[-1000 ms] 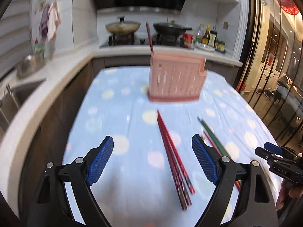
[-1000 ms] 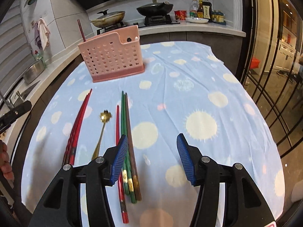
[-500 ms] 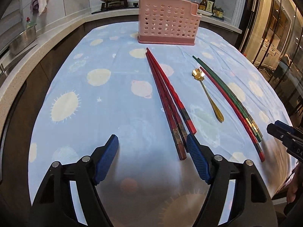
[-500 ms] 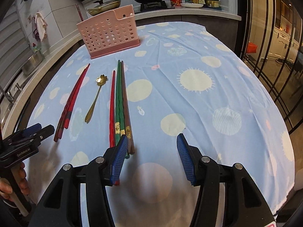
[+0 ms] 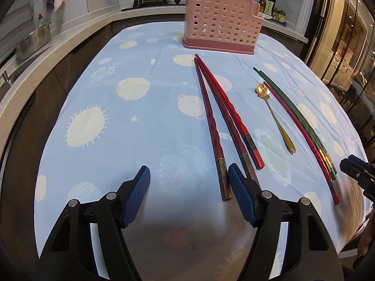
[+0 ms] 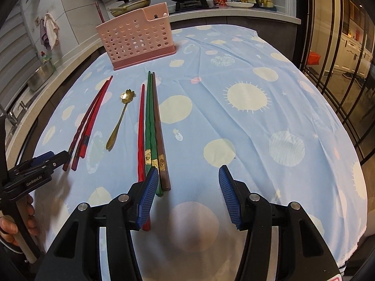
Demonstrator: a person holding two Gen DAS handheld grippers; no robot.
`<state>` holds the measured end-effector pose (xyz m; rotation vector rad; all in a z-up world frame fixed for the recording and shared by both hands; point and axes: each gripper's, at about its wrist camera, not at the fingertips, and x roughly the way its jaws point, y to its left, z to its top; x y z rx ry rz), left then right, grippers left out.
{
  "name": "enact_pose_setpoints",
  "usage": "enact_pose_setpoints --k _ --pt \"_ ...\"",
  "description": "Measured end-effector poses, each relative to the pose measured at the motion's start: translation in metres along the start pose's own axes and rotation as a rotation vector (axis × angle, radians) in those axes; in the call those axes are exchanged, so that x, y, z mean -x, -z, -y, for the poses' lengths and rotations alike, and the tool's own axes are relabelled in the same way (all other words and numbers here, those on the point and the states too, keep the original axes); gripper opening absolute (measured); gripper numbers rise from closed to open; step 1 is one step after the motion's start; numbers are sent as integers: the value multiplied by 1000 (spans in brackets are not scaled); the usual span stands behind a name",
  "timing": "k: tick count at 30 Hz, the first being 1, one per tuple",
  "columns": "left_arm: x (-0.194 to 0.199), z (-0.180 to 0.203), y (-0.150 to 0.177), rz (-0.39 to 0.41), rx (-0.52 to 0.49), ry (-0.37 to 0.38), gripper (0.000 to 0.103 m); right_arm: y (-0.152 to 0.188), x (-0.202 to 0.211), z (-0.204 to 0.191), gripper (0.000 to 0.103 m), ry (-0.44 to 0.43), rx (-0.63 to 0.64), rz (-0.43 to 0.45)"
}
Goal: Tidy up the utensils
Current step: 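Grasp a dark red chopstick with the left tool while the right tool grasps a brown gold-banded chopstick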
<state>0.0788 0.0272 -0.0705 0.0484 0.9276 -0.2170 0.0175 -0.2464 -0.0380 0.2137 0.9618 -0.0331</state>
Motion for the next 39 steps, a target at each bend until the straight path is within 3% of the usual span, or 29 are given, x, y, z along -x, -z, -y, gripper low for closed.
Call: enact_pose_setpoints --k 12,22,30,39 --pt "-1 7 -1 -14 -26 86 17 -4 -8 -4 52 -3 6 -11" --pt "-3 6 -3 -16 -20 89 15 -12 -21 -12 25 -29 38 -30" --pt "-4 5 -4 -13 -13 90 15 -11 -21 -17 22 -25 68 -32" --pt "-3 5 -2 -6 -8 97 15 -8 -25 -9 9 -30 59 -33"
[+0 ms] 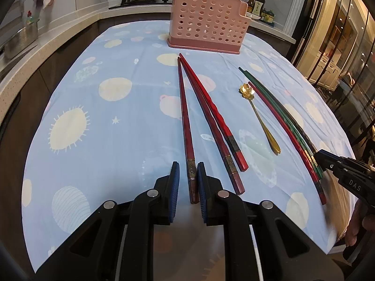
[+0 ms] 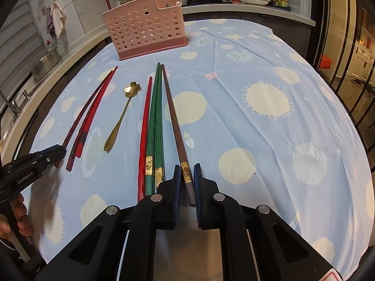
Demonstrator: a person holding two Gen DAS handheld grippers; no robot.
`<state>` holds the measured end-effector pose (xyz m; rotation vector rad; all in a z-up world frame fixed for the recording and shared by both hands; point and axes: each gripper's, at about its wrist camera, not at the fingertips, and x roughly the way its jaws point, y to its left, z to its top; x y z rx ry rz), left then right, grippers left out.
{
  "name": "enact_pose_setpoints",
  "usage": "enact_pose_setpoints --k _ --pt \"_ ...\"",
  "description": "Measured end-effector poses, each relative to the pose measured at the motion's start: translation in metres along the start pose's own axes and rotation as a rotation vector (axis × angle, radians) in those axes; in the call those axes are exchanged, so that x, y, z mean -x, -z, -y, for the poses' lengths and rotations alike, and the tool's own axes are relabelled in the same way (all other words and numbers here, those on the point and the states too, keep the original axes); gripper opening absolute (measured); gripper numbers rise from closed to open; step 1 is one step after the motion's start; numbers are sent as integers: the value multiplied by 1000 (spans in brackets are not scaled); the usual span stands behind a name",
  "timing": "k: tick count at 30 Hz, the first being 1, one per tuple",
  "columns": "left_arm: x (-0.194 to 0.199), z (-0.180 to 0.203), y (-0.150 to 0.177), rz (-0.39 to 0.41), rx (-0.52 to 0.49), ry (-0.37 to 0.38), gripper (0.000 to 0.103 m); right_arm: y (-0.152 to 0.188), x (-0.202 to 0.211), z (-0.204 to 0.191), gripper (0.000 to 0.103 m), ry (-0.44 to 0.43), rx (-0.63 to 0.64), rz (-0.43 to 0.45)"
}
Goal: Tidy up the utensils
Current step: 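Grasp a dark red chopstick with the left tool while the right tool grasps a brown gold-banded chopstick, then lift both chopsticks and lower them into the pink holder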
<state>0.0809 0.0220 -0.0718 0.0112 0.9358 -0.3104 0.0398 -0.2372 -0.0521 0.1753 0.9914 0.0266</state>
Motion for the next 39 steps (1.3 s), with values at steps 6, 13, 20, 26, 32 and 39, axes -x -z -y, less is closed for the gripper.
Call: enact_pose_setpoints --k 6,13,20,26,32,39 --pt "2 -3 0 -7 20 24 15 3 5 0 7 3 3 6" --pt "8 -12 4 -28 85 93 8 1 23 1 7 -4 2 40" --pt "35 -11 -1 27 78 95 8 -9 50 2 7 -29 -11 105" --pt "79 -13 -22 141 61 94 8 -29 81 4 7 -61 -23 193" --pt "114 -12 -57 274 23 79 6 -63 110 1 7 -68 -6 303" --pt "129 -13 -102 374 -10 38 6 -100 138 -2 7 -77 16 413"
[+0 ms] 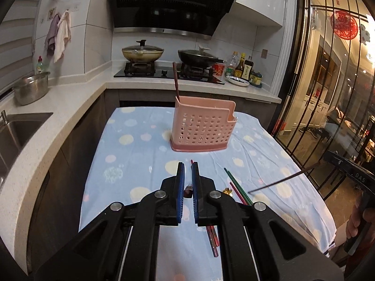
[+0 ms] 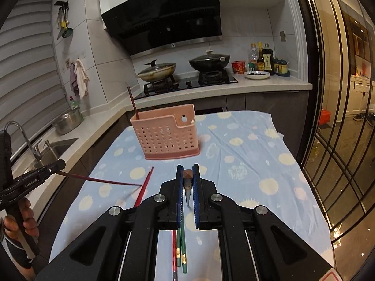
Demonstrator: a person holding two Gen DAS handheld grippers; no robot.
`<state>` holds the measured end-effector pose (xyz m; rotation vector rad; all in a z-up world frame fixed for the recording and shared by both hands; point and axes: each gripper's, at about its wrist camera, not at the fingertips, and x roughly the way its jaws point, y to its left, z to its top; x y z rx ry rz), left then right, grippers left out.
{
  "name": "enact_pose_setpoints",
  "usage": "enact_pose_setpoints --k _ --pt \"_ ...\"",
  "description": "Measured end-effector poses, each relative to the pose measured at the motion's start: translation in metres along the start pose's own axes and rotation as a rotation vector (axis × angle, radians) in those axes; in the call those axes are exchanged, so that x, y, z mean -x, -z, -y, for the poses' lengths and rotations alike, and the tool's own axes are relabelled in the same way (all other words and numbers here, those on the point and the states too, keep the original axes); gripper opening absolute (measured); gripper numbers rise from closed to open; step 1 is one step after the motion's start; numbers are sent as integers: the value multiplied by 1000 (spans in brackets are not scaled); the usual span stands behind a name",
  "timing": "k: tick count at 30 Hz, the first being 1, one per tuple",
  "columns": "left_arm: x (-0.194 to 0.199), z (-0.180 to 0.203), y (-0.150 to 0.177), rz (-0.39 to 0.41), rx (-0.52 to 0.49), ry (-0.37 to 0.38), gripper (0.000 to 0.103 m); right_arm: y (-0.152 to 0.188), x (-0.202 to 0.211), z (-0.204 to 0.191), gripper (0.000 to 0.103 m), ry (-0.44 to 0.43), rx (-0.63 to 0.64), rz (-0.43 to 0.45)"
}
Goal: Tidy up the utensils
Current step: 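Lift both chopsticks and lower them into the pink holder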
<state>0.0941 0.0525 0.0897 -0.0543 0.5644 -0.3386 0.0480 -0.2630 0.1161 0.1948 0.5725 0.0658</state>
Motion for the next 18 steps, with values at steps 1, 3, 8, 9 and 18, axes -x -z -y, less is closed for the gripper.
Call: enact_pose_setpoints --k 1,3,8,9,18 --pt "0 0 -7 11 -4 -1 6 -7 0 0 7 -4 2 12" --pt "0 3 -23 41 -21 -3 5 -20 -1 -2 7 -12 4 31" --pt "0 12 -64 108 -61 6 0 -56 -12 -7 7 -45 3 74" --pt "0 15 -70 118 -69 6 0 -62 -14 -8 7 -49 4 81" --pt "-11 7 -71 91 -56 17 1 -71 -30 -17 7 -60 18 82"
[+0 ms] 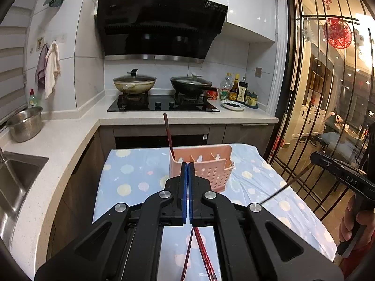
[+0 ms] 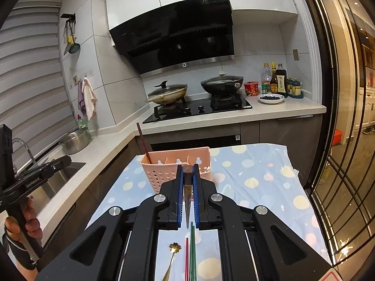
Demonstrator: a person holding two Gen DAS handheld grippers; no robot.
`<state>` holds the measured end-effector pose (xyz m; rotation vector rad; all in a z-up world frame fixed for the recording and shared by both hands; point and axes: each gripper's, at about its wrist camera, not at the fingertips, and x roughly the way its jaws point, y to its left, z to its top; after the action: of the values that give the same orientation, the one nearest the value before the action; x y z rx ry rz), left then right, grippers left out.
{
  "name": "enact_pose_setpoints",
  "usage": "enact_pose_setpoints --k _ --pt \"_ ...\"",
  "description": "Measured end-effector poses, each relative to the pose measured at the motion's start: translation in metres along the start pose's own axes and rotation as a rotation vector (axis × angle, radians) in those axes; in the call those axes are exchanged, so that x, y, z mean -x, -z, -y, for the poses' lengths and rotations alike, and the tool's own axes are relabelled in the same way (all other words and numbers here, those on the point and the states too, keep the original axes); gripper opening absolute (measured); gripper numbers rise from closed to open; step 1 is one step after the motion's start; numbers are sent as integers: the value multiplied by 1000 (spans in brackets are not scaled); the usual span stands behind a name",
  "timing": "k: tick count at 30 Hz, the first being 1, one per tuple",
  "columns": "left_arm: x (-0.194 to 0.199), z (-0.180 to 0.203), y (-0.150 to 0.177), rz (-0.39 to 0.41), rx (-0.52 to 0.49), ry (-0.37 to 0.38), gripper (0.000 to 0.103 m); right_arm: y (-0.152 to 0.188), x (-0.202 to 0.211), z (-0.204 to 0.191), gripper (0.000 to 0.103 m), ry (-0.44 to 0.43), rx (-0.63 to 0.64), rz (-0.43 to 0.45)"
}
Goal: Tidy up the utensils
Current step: 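Lift both chopsticks and lower them into the pink holder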
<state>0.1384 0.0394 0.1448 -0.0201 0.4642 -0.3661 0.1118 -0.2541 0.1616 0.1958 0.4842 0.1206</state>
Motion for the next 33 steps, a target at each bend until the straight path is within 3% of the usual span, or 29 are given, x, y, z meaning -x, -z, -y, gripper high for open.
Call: enact_pose_setpoints --k 4,9,14,23,25,26,33 --pt "-4 -11 49 -114 24 -5 1 21 8 -3 7 9 -2 -21" --pt "-15 -22 137 -335 87 -18 20 39 24 -3 7 14 -31 -32" --pt "-23 -26 196 -473 131 -27 20 47 38 -3 7 21 -52 -24" --pt "-21 -19 226 -518 133 -9 24 60 49 -5 7 38 -55 -43" --pt "-21 -19 225 -517 143 -7 20 61 48 -5 7 39 -55 -48" --pt "-21 -20 226 -520 150 2 9 62 49 -6 7 40 -55 -49" --pt "-7 -21 208 -469 153 8 7 63 50 -5 7 46 -57 -48"
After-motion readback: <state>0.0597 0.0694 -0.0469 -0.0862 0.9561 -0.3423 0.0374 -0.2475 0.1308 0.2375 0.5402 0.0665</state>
